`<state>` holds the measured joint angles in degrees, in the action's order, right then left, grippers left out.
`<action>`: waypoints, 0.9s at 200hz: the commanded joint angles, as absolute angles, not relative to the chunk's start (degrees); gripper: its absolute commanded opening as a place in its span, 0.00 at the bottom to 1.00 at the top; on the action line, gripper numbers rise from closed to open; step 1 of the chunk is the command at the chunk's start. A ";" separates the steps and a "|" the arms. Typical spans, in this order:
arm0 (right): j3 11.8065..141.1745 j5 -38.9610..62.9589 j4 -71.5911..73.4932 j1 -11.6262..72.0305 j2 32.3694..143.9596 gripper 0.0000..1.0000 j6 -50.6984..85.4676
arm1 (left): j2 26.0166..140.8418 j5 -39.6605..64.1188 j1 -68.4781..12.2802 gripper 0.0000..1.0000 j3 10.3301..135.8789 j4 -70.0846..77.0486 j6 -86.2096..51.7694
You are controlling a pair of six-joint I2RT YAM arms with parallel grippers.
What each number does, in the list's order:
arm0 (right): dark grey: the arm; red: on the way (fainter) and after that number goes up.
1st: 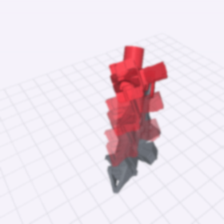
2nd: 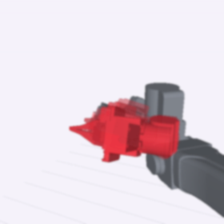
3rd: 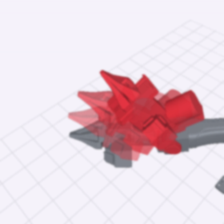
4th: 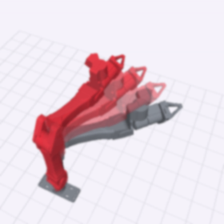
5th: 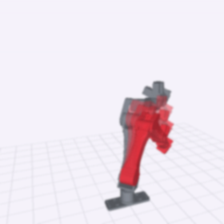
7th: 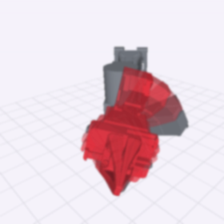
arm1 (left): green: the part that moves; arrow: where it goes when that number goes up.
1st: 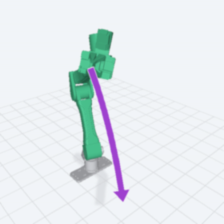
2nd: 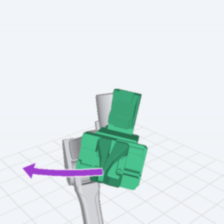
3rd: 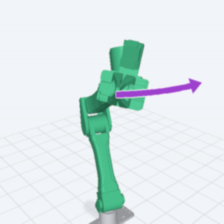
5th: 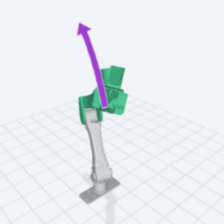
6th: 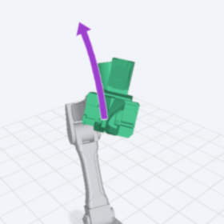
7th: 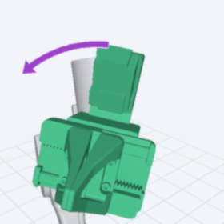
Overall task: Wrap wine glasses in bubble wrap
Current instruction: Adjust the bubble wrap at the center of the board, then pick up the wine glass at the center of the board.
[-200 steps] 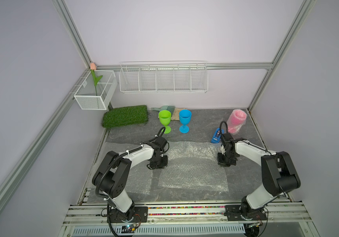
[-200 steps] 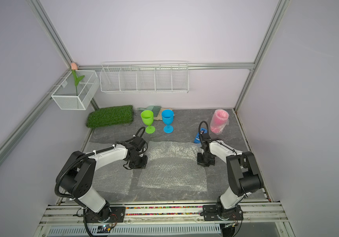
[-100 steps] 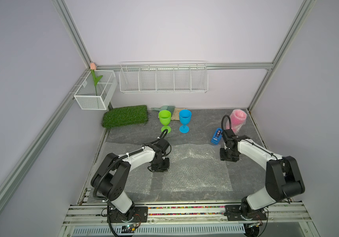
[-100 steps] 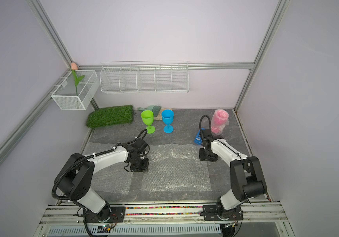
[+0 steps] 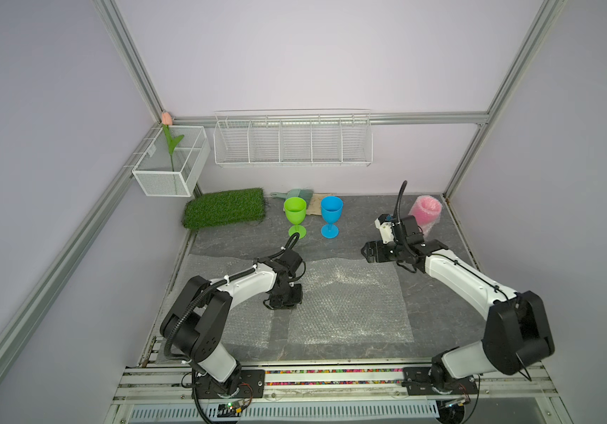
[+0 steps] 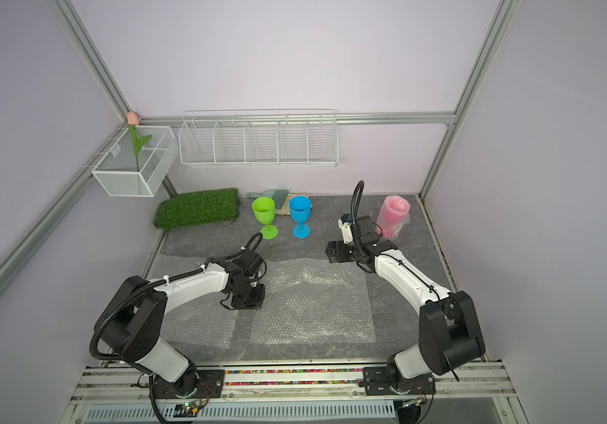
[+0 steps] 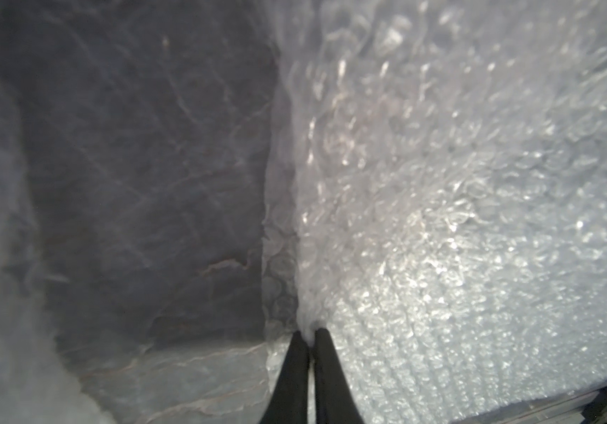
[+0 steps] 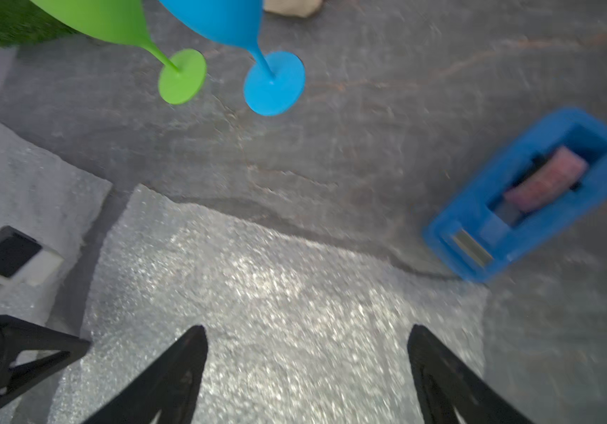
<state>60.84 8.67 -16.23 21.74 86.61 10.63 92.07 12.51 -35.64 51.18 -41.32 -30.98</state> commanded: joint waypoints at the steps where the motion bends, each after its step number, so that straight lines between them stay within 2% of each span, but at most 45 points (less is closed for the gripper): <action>1: 63.32 15.26 0.39 23.76 90.01 0.94 3.62 | 90.18 13.11 -35.68 0.08 49.71 -40.29 -32.69; 16: 63.50 14.90 9.18 24.23 93.03 0.95 2.42 | 89.91 13.26 -35.71 0.08 49.19 -39.91 -33.12; 33: 64.42 14.52 18.25 24.22 97.10 0.89 2.82 | 89.95 13.35 -35.68 0.08 48.82 -39.35 -33.69; 72: 70.09 15.36 27.75 24.20 106.96 0.88 4.96 | 90.53 14.66 -35.68 0.11 48.92 -37.97 -34.45; 180: 81.55 18.41 35.60 24.27 123.65 0.88 5.75 | 91.18 14.26 -35.68 0.12 49.57 -38.58 -34.62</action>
